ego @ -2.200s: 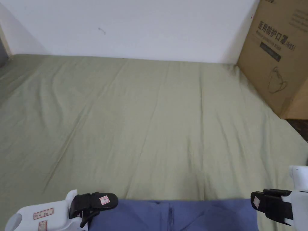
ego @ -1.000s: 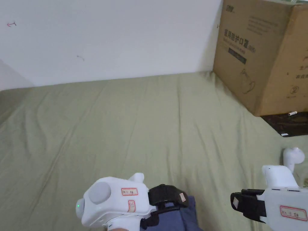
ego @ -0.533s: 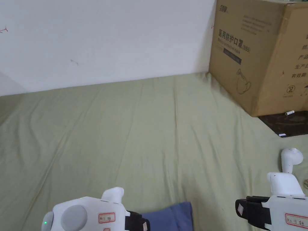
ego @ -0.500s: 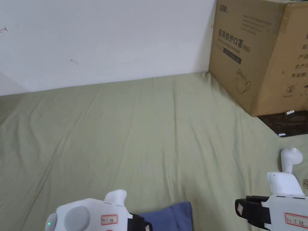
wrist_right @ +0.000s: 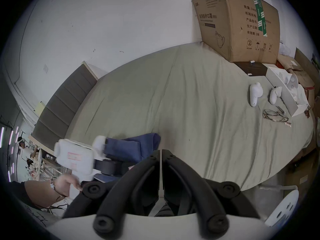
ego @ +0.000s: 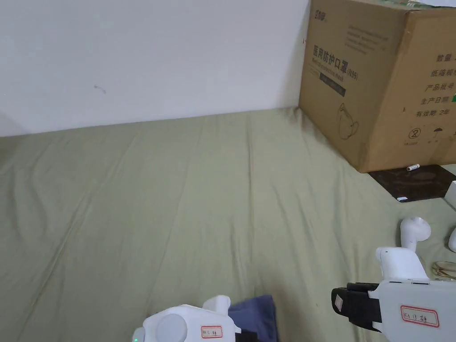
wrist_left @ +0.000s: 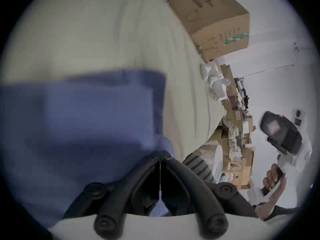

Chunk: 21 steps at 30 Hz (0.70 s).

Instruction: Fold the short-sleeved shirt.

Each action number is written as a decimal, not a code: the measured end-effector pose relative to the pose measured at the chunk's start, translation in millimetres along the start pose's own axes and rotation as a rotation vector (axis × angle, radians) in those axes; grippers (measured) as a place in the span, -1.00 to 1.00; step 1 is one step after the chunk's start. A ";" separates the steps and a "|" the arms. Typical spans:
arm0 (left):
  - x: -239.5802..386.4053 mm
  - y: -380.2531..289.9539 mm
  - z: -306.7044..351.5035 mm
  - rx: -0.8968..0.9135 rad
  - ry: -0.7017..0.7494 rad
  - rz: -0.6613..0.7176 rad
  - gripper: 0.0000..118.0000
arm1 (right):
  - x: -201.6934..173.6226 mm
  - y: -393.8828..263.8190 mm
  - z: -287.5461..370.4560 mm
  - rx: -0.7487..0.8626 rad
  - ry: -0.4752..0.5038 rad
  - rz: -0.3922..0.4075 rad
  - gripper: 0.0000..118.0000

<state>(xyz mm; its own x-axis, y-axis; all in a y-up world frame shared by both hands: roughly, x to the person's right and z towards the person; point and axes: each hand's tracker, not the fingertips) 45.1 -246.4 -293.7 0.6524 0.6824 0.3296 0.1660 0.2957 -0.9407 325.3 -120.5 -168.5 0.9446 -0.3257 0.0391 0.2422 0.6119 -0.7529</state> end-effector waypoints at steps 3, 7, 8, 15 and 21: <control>14.8 4.6 61.7 0.191 0.026 -0.090 -0.99 | -7.3 4.5 2.6 0.014 0.005 0.019 -0.97; 9.6 -0.2 137.0 0.430 0.096 -0.101 -0.99 | -16.6 9.2 2.2 0.038 0.023 0.026 -0.97; 6.1 -3.8 151.8 0.465 0.112 -0.095 -0.99 | -19.6 10.1 1.6 0.039 0.030 0.027 -0.97; -30.9 -42.6 215.6 0.558 0.141 0.055 -0.99 | -49.2 1.9 -50.1 -0.098 0.125 0.076 -0.97; -76.9 -63.4 222.5 0.561 0.146 0.186 -0.99 | -65.2 -10.6 -133.1 -0.303 0.180 0.077 -0.97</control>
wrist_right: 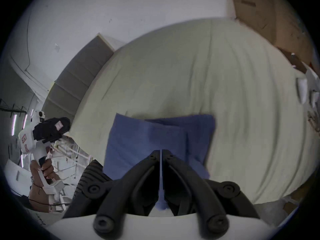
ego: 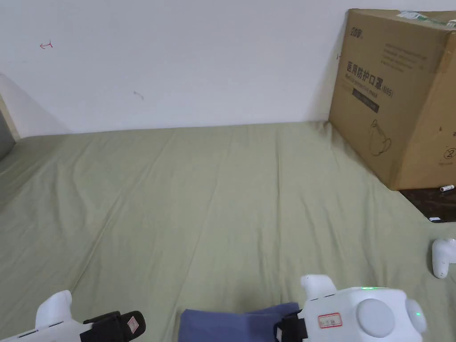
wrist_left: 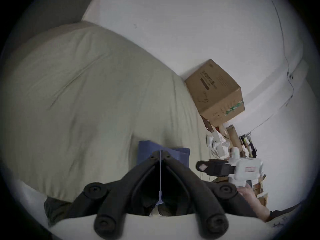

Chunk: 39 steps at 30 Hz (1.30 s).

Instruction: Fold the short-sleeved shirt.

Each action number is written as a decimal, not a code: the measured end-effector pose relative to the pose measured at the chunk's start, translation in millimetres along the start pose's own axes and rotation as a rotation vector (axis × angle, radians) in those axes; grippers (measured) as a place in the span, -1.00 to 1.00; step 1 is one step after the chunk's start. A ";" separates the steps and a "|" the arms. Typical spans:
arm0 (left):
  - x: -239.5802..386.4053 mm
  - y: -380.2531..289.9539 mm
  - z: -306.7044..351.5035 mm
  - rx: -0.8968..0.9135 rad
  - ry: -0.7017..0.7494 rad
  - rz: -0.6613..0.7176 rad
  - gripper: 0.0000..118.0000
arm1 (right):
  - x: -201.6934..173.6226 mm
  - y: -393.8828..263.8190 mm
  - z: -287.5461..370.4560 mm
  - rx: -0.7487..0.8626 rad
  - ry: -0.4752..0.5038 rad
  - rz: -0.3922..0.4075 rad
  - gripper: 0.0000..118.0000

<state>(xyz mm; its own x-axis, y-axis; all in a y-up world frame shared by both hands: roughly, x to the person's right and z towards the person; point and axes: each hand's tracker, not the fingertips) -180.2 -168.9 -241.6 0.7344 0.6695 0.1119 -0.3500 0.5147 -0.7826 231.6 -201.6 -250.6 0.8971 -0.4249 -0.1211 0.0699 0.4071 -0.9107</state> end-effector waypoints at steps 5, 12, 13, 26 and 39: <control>-24.6 0.9 -15.4 -0.078 -0.018 0.045 -0.99 | 26.5 4.2 -43.1 -0.114 -0.162 0.030 -0.97; -79.4 1.5 -79.1 -0.308 -0.279 0.170 -0.02 | 40.4 10.3 -46.4 -0.137 -0.121 -0.018 -0.97; -82.4 0.1 -91.4 -0.336 -0.295 0.172 0.43 | 40.4 10.3 -46.7 -0.140 -0.119 -0.016 -0.97; -57.2 -44.0 -197.7 -0.514 -0.590 0.235 0.98 | 45.2 6.6 -44.1 -0.129 -0.092 -0.056 -0.97; -57.4 -10.4 -143.8 -0.417 -0.377 0.066 -0.58 | 23.2 6.2 4.2 0.006 -0.031 -0.045 -0.97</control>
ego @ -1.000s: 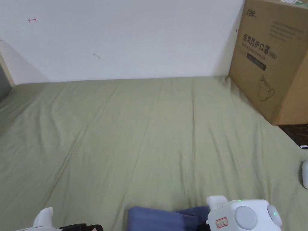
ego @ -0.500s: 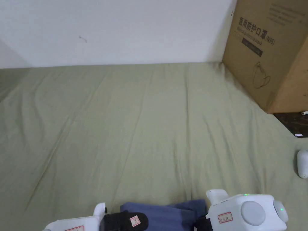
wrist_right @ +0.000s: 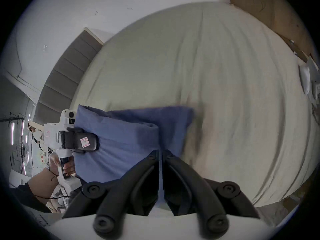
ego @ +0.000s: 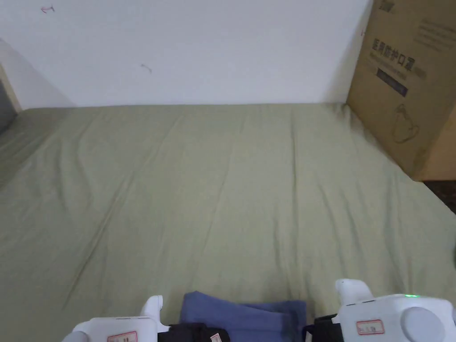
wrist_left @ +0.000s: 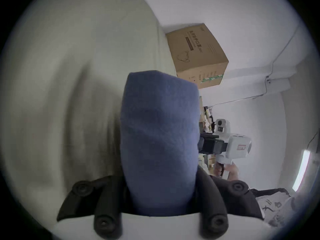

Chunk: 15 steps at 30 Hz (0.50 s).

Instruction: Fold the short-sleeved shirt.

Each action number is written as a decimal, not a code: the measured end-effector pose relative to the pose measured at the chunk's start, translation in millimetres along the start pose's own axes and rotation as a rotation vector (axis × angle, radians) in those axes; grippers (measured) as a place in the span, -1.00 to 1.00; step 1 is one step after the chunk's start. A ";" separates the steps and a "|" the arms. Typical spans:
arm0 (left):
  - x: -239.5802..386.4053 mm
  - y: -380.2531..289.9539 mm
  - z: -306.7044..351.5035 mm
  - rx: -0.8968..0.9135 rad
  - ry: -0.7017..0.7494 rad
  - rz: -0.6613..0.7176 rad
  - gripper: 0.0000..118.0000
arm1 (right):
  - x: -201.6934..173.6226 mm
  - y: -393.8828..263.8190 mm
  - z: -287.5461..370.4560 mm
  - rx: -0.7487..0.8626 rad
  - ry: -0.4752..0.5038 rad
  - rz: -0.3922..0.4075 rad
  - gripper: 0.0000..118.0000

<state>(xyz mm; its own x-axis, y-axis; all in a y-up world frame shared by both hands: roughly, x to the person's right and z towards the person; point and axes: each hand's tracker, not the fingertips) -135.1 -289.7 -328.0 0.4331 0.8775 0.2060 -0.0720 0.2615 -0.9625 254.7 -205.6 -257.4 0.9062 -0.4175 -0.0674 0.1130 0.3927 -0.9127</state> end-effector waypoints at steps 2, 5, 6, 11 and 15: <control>6.8 12.8 35.4 0.020 0.065 -0.043 -0.58 | -6.1 2.3 18.5 0.056 0.021 0.002 -0.97; 11.5 34.4 104.1 0.056 0.198 -0.056 -0.58 | -14.5 5.8 44.4 0.121 0.023 0.001 -0.97; 11.3 41.6 127.6 0.063 0.255 -0.064 -0.58 | -16.5 6.8 49.5 0.131 0.020 0.002 -0.97; 11.0 73.4 221.0 0.062 0.546 -0.098 -0.58 | -28.3 10.4 63.3 0.152 -0.031 0.041 -0.97; -9.8 98.7 273.8 0.034 0.960 -0.162 -0.58 | -37.9 10.3 64.3 0.146 -0.088 0.075 -0.97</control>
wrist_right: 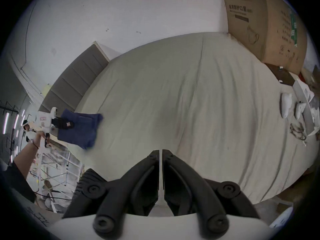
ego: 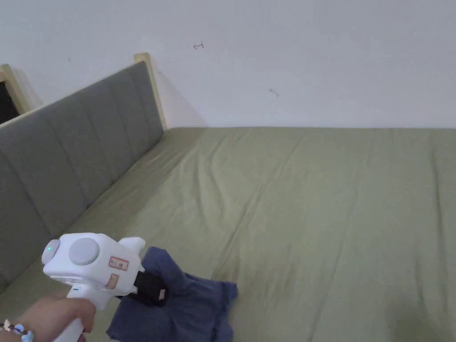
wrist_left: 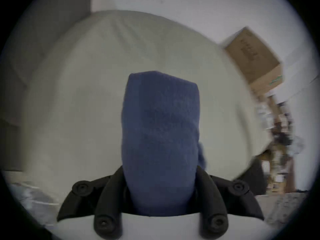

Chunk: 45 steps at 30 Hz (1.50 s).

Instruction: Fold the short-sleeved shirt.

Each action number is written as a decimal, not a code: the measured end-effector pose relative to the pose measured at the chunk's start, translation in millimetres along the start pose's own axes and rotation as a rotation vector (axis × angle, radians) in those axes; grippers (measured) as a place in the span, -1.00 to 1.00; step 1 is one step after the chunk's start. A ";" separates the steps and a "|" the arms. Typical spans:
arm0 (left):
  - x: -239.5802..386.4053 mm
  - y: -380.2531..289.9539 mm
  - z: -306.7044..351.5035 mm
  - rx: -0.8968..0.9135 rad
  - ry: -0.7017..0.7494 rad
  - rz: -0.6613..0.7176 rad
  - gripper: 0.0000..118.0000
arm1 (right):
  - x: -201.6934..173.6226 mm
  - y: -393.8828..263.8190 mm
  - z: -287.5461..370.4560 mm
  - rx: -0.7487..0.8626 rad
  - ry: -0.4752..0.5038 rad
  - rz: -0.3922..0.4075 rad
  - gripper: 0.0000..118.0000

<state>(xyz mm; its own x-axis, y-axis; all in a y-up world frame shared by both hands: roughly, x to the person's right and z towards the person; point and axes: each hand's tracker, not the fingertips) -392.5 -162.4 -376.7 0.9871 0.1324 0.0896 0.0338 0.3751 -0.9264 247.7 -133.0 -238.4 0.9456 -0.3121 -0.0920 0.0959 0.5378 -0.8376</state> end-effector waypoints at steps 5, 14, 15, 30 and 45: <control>-28.5 -0.5 -10.8 -0.034 0.236 -0.010 -0.29 | -0.7 1.6 -5.9 -0.015 -0.016 -0.012 -0.97; -62.3 -1.5 4.4 0.044 0.359 0.000 0.94 | -3.1 2.6 -8.1 -0.021 -0.020 -0.013 -0.97; -61.7 -2.3 10.1 0.068 0.370 -0.004 0.94 | -2.9 2.7 -8.4 -0.019 -0.022 -0.014 -0.97; 182.2 -57.5 37.9 0.441 -0.179 0.027 -0.91 | -22.8 12.7 17.7 0.099 -0.027 0.065 -0.97; 335.2 -105.2 130.1 1.213 0.153 -0.111 -0.91 | -74.4 11.2 107.1 0.954 -0.164 0.222 -0.97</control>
<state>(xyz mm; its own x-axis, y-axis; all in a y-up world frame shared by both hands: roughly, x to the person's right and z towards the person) -85.5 -38.2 -201.6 0.9991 -0.0328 0.0269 0.0319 0.9990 0.0315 211.7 -19.9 -183.3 0.9968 -0.0546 -0.0582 0.0535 0.9984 -0.0201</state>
